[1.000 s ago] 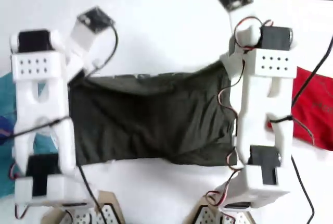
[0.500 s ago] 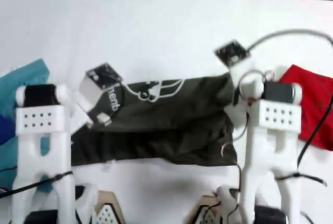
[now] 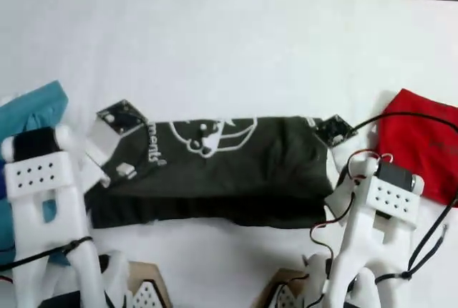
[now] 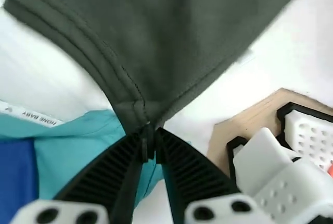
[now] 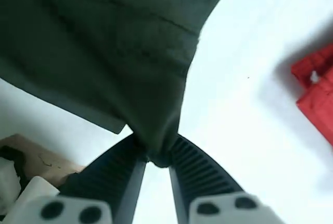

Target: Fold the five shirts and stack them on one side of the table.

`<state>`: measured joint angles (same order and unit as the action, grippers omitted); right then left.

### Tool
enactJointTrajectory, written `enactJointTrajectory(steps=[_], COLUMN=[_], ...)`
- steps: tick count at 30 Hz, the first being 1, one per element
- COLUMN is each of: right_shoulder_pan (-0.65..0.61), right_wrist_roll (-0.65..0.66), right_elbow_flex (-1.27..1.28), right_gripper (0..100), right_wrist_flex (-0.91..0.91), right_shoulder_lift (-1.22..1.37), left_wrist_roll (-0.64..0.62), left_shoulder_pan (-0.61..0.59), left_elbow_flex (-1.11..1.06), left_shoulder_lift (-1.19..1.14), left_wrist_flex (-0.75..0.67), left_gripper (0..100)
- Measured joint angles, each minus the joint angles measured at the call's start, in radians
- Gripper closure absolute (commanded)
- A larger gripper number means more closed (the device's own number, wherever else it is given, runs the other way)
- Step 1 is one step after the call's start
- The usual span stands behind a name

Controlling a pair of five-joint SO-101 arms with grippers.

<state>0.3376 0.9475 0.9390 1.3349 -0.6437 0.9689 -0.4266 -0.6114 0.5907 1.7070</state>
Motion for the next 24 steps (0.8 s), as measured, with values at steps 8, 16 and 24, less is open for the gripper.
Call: enactJointTrajectory(steps=[8, 16, 24], right_shoulder_pan=[-0.026, -0.026, -0.028], right_wrist_roll=[0.011, 0.011, 0.051], right_elbow_flex=[0.006, 0.123, 0.227], right_gripper=[97.7, 95.6, 62.8], right_wrist_flex=[-0.002, -0.120, -0.190], right_shoulder_lift=[0.000, 0.000, 0.000], left_wrist_roll=[0.002, 0.002, 0.002], left_shoulder_pan=[0.020, 0.055, 0.057], left_elbow_flex=[-0.029, -0.250, -0.356], left_shoulder_lift=[0.000, 0.000, 0.000], left_wrist_flex=[0.020, -0.146, -0.204], left_gripper=[98, 97, 97])
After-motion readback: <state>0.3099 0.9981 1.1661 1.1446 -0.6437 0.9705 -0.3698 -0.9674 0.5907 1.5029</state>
